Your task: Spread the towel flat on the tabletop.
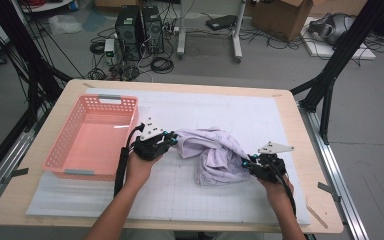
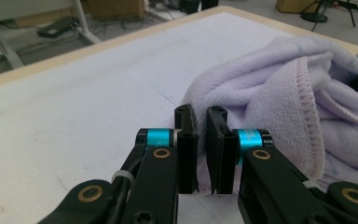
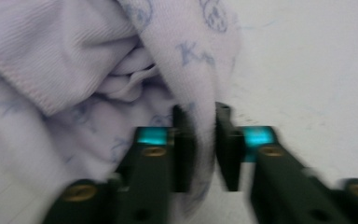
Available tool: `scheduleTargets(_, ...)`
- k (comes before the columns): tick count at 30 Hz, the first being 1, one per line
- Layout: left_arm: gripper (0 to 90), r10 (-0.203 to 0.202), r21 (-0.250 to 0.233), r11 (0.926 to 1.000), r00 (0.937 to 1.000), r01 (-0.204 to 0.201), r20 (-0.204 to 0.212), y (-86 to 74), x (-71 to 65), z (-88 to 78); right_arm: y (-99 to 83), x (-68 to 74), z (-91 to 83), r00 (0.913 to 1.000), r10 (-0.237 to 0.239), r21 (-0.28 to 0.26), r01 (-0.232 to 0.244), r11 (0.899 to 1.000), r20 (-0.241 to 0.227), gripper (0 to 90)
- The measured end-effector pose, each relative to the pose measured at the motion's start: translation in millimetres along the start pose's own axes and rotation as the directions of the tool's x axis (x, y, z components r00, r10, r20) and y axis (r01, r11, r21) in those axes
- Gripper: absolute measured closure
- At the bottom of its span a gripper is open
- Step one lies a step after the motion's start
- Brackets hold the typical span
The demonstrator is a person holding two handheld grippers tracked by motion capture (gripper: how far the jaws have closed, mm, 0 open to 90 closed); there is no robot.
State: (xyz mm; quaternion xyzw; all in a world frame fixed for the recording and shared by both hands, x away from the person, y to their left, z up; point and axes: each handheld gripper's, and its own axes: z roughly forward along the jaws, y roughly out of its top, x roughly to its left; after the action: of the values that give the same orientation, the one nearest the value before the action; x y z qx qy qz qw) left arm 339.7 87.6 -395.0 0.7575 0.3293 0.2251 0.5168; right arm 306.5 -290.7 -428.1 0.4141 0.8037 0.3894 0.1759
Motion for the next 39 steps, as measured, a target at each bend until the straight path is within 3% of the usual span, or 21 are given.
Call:
scheduleTargets(1, 83.1, 0.008, -0.003, 1.0, 1.0, -0.008, -0.005, 0.4, 0.6, -1.6, -2.7, -1.4, -2.5, 0.9995, -0.007, -0.014, 0.006, 1.0, -0.032, 84.3)
scheduleTargets(4, 83.2, 0.041, 0.014, 0.9991, 0.9991, -0.041, -0.009, -0.3, 1.0, -1.8, -7.1, -0.2, -18.9, 0.9973, -0.028, -0.039, 0.025, 0.999, -0.068, 85.8)
scheduleTargets(7, 83.1, 0.05, 0.037, 0.9981, 0.9987, -0.05, 0.006, -1.7, -1.1, 2.7, -11.4, 8.9, -37.5, 0.9914, -0.067, -0.035, 0.063, 0.997, -0.113, 86.0)
scheduleTargets(10, 81.5, 0.047, 0.067, 0.9966, 0.9986, -0.048, 0.023, -4.8, -5.1, 12.6, -18.8, 21.4, -51.0, 0.9775, -0.102, -0.004, 0.103, 0.995, -0.184, 85.7)
scheduleTargets(12, 69.9, 0.015, 0.123, 0.9923, 0.9997, -0.018, 0.021, -9.1, -5.9, 22.5, -23.4, 28.4, -53.5, 0.9662, -0.115, 0.023, 0.123, 0.992, -0.231, 79.3)
scheduleTargets(13, 62.2, -0.018, 0.143, 0.9896, 0.9997, 0.016, 0.013, -11.4, -5.4, 26.2, -24.1, 29.9, -54.0, 0.9641, -0.128, 0.019, 0.136, 0.991, -0.233, 71.1)
scheduleTargets(15, 52.4, -0.058, 0.133, 0.9895, 0.9983, 0.057, 0.006, -13.7, -5.3, 26.7, -21.8, 29.5, -56.9, 0.968, -0.123, -0.016, 0.122, 0.992, -0.219, 61.0)
scheduleTargets(17, 50.6, -0.054, 0.113, 0.9921, 0.9985, 0.054, 0.003, -13.0, -5.6, 22.7, -14.6, 23.4, -61.9, 0.9758, -0.103, -0.102, 0.084, 0.991, -0.193, 55.4)
scheduleTargets(18, 50.6, -0.055, 0.108, 0.9927, 0.9985, 0.053, 0.01, -12.2, -5.3, 20.8, -10.2, 19.3, -63.3, 0.9786, -0.101, -0.137, 0.077, 0.988, -0.179, 55.5)
scheduleTargets(21, 50.9, -0.067, 0.083, 0.9945, 0.9968, 0.063, 0.044, -10.3, -5.7, 16.0, 7.3, 4.2, -57.4, 0.9932, -0.066, -0.173, 0.049, 0.984, -0.096, 57.5)
scheduleTargets(23, 51.4, -0.069, 0.1, 0.9932, 0.9934, 0.06, 0.091, -11.1, -9.0, 18.4, 19.5, -4.9, -46.4, 0.9964, -0.05, -0.167, 0.038, 0.985, -0.068, 60.3)
scheduleTargets(26, 50.6, -0.051, 0.147, 0.9886, 0.9899, 0.031, 0.132, -15.8, -18.2, 29.3, 40.0, -12.9, -19.1, 0.9951, -0.066, -0.136, 0.055, 0.989, -0.074, 63.9)
scheduleTargets(27, 49.0, -0.05, 0.16, 0.9867, 0.9892, 0.028, 0.138, -17.8, -20.0, 33.0, 47.2, -12.5, -7.3, 0.9914, -0.085, -0.121, 0.072, 0.99, -0.1, 64.1)
scheduleTargets(29, 43.4, -0.063, 0.188, 0.9815, 0.9876, 0.035, 0.144, -22.0, -22.0, 40.1, 58.2, -8.2, 16.7, 0.9757, -0.084, -0.069, 0.072, 0.995, -0.202, 56.0)
scheduleTargets(30, 43.4, -0.071, 0.21, 0.977, 0.986, 0.038, 0.151, -24.3, -23.1, 44.1, 58.2, -8.2, 16.7, 0.9757, -0.084, -0.069, 0.072, 0.995, -0.202, 56.0)
scheduleTargets(34, 43.1, -0.07, 0.275, 0.9612, 0.983, 0.021, 0.17, -32.5, -29.5, 56.0, 60.0, -2.2, 35.5, 0.95, -0.088, -0.004, 0.091, 0.996, -0.3, 54.9)
scheduleTargets(35, 45.0, -0.069, 0.289, 0.9571, 0.9827, 0.016, 0.172, -33.9, -31.7, 58.8, 58.9, -1.5, 38.0, 0.9416, -0.085, 0.01, 0.093, 0.996, -0.326, 55.5)
scheduleTargets(37, 50.1, -0.05, 0.285, 0.9585, 0.986, 0.003, 0.159, -34.0, -35.2, 60.4, 56.5, -0.5, 42.6, 0.9283, -0.066, 0.045, 0.089, 0.995, -0.366, 56.5)
scheduleTargets(39, 66.4, -0.035, 0.283, 0.9591, 0.9864, -0.012, 0.161, -32.3, -35.6, 60.4, 55.1, -0.7, 45.2, 0.9167, -0.034, 0.075, 0.069, 0.995, -0.398, 60.8)
